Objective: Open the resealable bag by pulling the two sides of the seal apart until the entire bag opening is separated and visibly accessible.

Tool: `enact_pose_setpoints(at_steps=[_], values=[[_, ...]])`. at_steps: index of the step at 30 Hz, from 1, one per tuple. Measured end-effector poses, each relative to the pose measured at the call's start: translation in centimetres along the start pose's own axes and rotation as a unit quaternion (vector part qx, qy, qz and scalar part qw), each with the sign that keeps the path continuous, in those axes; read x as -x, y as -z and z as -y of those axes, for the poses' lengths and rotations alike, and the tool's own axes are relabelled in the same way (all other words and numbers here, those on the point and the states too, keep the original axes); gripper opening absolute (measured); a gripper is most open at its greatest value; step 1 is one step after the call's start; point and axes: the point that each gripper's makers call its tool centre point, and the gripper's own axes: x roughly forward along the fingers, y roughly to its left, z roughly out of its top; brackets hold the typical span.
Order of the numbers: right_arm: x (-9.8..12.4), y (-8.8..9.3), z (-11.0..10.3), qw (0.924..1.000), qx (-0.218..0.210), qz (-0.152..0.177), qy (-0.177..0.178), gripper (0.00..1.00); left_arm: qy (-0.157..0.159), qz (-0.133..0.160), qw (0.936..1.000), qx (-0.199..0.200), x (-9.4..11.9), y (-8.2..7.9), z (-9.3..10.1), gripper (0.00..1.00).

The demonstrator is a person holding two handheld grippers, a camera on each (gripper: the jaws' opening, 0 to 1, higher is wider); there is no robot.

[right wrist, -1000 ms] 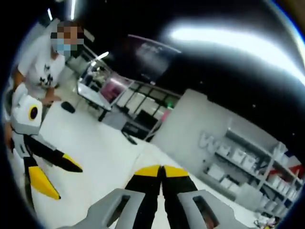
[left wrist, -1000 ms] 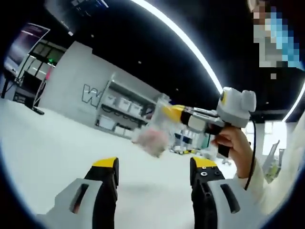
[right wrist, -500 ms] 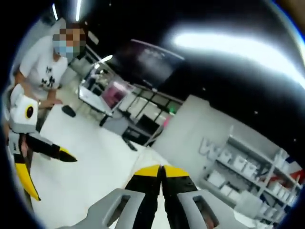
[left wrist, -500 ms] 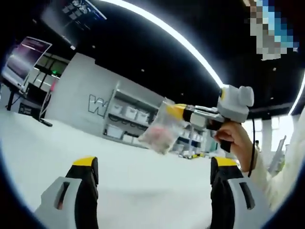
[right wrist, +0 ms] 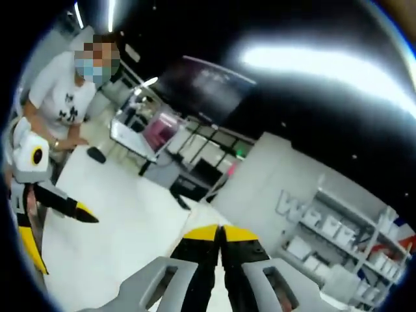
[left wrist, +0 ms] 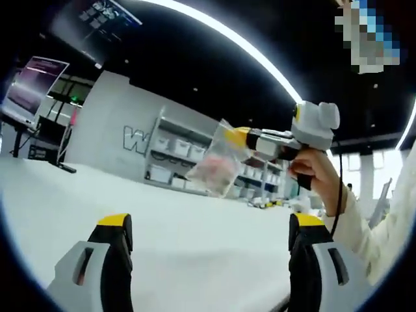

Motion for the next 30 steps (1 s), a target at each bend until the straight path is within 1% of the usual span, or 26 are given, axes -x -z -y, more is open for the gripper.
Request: enact_pose_setpoints(at_steps=[3, 5, 6, 7, 10, 15, 19, 23, 30], values=[[0.1, -0.1, 0.4, 0.9999, -0.011, 0.001, -0.006, 0.00, -0.005, 0.009, 0.9999, 0.005, 0.0, -0.4, 0.0, 1.00], [0.2, -0.1, 0.5, 0.9998, -0.015, 0.002, -0.008, 0.00, -0.008, 0.013, 0.9999, 0.002, -0.1, -0.6, -0.1, 1.00], [0.2, -0.2, 0.9, 0.9998, -0.016, 0.000, -0.007, 0.00, -0.009, 0.015, 0.9999, 0.000, -0.1, -0.6, -0.1, 1.00], [0.3, -0.2, 1.1, 0.9999, -0.014, -0.002, -0.005, 0.00, -0.009, 0.015, 0.9998, -0.001, -0.4, -0.4, 0.1, 1.00], [0.3, 0.0, 1.3, 0.9999, -0.014, -0.007, -0.002, 0.00, -0.007, 0.013, 0.9999, 0.000, -0.5, -0.1, 0.2, 1.00], [0.4, 0.3, 1.4, 0.9997, -0.023, -0.005, -0.002, 0.00, -0.009, 0.008, 0.9999, -0.003, -0.3, 0.0, 0.1, 0.99], [0.5, 0.5, 1.4, 0.9985, -0.054, 0.005, -0.009, 0.00, -0.011, 0.005, 0.9999, -0.006, -0.3, 0.0, -0.1, 0.99], [0.7, 1.1, 1.7, 0.9975, -0.069, 0.006, -0.009, 0.00, -0.011, 0.004, 0.9999, -0.006, -0.3, 0.1, -0.1, 0.99], [1.0, 1.8, 1.5, 0.9972, -0.075, -0.001, -0.009, 0.00, -0.011, 0.002, 0.9999, -0.003, -0.3, 0.2, 0.0, 0.99]])
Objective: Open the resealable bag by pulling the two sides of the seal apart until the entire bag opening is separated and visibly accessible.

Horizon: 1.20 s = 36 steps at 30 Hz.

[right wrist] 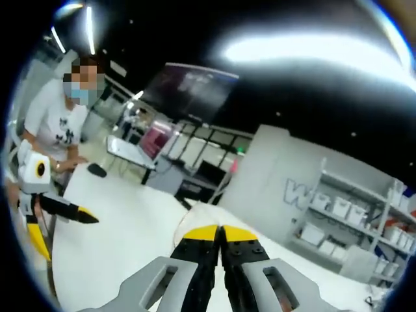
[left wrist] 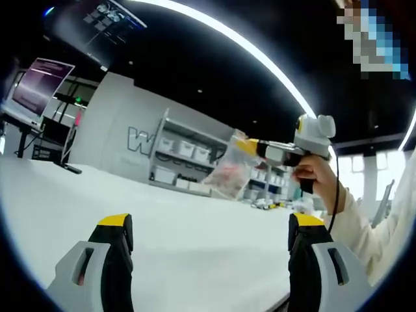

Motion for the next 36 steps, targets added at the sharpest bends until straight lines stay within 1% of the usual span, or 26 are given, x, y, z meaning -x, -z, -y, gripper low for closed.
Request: enact_pose_setpoints(at_steps=[6, 12, 22, 36], values=[[0.0, 0.4, 0.2, 1.0000, -0.005, -0.003, 0.001, 0.00, -0.001, -0.002, 1.0000, -0.001, 0.1, 0.0, -0.1, 0.99], [-0.5, 1.0, 0.6, 0.9999, -0.013, -0.009, -0.002, 0.00, 0.000, -0.002, 1.0000, -0.003, 0.0, 0.0, 0.0, 0.99], [-2.0, 2.6, 1.2, 0.9992, -0.029, -0.027, -0.007, 0.00, -0.001, -0.001, 1.0000, -0.006, 0.1, -0.1, -0.2, 0.99], [-3.6, 3.6, 2.0, 0.9985, -0.031, -0.044, -0.012, 0.00, -0.004, -0.001, 1.0000, -0.005, 0.2, 0.0, -0.3, 0.98]])
